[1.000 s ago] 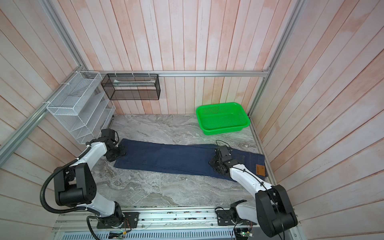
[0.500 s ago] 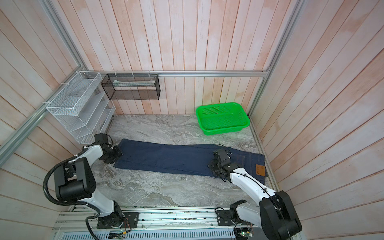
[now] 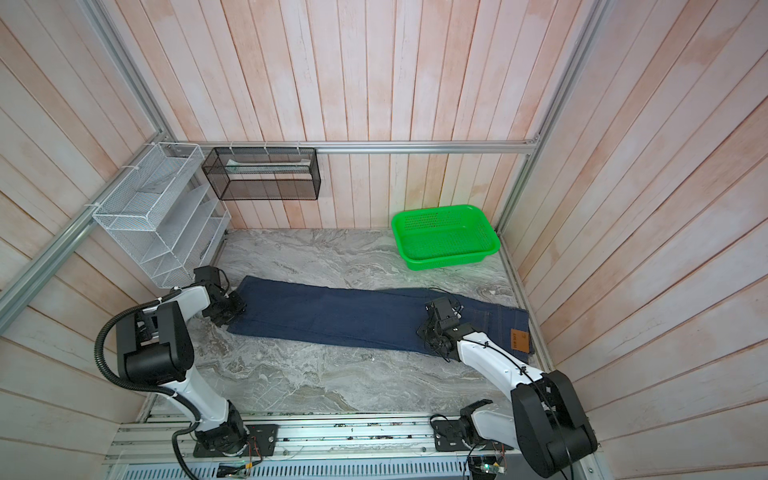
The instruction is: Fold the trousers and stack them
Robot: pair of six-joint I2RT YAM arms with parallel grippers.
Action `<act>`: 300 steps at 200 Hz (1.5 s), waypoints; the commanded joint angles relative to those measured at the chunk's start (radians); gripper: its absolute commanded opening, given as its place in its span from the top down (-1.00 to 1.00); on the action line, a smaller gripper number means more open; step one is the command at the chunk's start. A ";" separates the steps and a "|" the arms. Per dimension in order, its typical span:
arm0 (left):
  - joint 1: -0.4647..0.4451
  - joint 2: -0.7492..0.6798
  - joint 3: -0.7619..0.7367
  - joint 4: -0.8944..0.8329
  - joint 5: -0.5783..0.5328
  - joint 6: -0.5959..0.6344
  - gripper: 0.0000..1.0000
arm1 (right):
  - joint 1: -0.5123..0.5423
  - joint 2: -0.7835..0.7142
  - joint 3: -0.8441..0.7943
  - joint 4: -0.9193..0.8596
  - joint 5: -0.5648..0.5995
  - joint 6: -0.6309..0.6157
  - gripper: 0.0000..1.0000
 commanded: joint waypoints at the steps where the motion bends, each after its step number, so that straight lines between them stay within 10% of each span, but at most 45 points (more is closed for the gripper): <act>1: 0.004 0.063 0.027 -0.026 -0.098 0.027 0.43 | -0.036 0.017 0.058 -0.033 0.045 -0.059 0.07; 127: 0.003 0.048 0.041 -0.054 -0.118 0.044 0.42 | -0.432 0.252 0.108 0.031 0.107 -0.248 0.00; 228: 0.003 0.058 0.046 -0.059 -0.098 0.053 0.42 | -0.485 0.515 0.337 0.035 0.013 -0.319 0.04; 300: -0.008 -0.117 0.104 -0.116 -0.047 0.090 -0.19 | -0.549 0.491 0.325 0.022 0.033 -0.343 0.06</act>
